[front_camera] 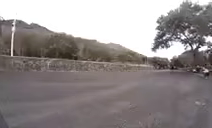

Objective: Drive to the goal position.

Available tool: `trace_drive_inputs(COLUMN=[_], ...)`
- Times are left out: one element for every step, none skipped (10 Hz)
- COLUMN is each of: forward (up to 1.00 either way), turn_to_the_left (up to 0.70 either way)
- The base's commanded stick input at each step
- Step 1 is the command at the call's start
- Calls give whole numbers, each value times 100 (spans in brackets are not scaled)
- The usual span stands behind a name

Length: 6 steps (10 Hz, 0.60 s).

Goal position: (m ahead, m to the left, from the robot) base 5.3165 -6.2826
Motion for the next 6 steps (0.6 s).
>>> trace_drive_inputs(forward=[0, 0, 0, 70, 70, 70], turn_to_the_left=[-45, -45, -45, -27, -27, -27])
